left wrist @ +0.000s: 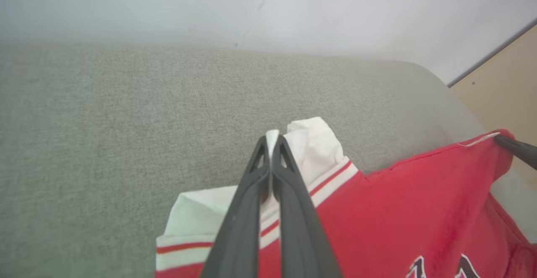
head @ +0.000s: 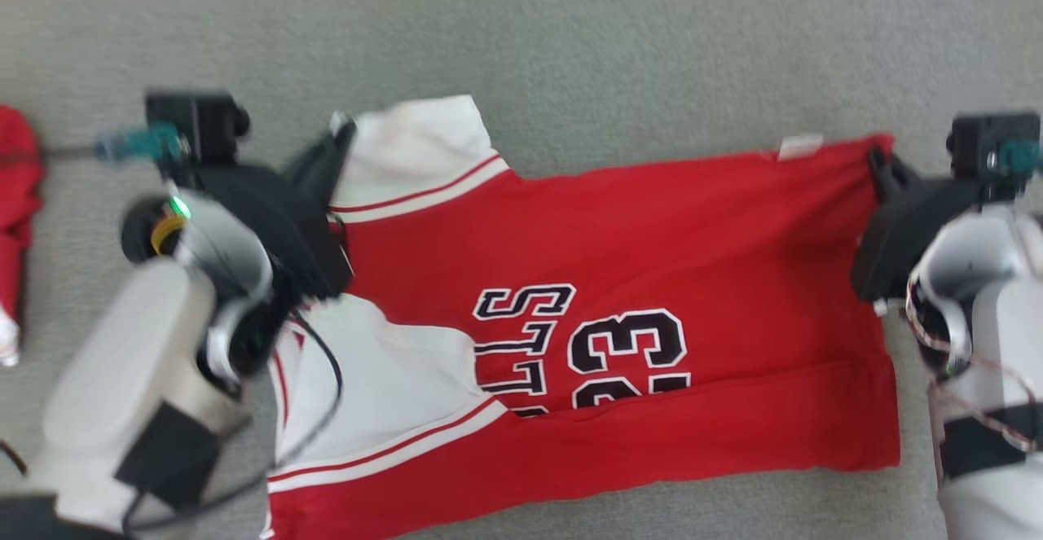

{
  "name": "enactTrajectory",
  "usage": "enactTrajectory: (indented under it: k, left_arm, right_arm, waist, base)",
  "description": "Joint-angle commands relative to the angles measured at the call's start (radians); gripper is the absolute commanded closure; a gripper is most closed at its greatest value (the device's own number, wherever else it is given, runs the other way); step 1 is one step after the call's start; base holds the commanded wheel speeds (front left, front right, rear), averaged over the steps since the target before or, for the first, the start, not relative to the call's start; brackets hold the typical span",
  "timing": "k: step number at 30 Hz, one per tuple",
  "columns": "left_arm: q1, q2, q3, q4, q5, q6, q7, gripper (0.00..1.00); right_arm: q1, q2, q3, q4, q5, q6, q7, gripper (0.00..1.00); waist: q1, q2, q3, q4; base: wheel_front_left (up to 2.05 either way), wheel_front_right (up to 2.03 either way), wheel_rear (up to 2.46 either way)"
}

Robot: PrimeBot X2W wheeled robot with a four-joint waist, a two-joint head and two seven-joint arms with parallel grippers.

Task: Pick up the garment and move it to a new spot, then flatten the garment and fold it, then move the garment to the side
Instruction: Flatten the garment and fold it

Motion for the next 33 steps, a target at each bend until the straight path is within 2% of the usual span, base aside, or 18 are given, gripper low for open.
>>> enactTrajectory:
  k: [1, 12, 21, 27, 33]
  left_arm:
    - [0.073, -0.008, 0.003, -0.037, -0.026, 0.003, -0.019, 1.00]
    - [0.366, 0.005, 0.042, -0.285, -0.058, 0.086, -0.139, 1.00]
    - [0.622, -0.022, 0.024, -0.452, -0.105, 0.167, -0.175, 1.00]
    - [0.724, -0.038, 0.028, -0.491, -0.141, 0.196, -0.197, 1.00]
    - [0.791, -0.026, 0.057, -0.512, -0.162, 0.219, -0.215, 1.00]
  right_arm:
    - [0.056, 0.001, -0.005, -0.026, 0.007, -0.002, -0.017, 1.00]
    - [0.249, -0.038, 0.012, -0.102, 0.028, -0.002, -0.074, 1.00]
    - [0.375, -0.051, -0.010, -0.143, 0.028, -0.002, -0.004, 1.00]
    - [0.419, -0.075, 0.004, -0.154, 0.033, -0.002, 0.018, 1.00]
    - [0.464, -0.099, 0.018, -0.168, 0.035, -0.002, 0.031, 1.00]
  waist:
    - [0.0001, 0.0000, -0.067, 0.056]
    - [0.0001, 0.0000, -0.136, 0.100]
    - [0.0001, 0.0000, -0.166, 0.107]
    - [0.0001, 0.0000, -0.190, 0.109]
    - [0.0001, 0.0000, -0.218, 0.111]
  base:
    - [0.00, 0.00, 0.00]
    - [0.00, 0.00, 0.00]
    - [0.00, 0.00, 0.00]
    - [0.00, 0.00, 0.00]
    - [0.00, 0.00, 0.00]
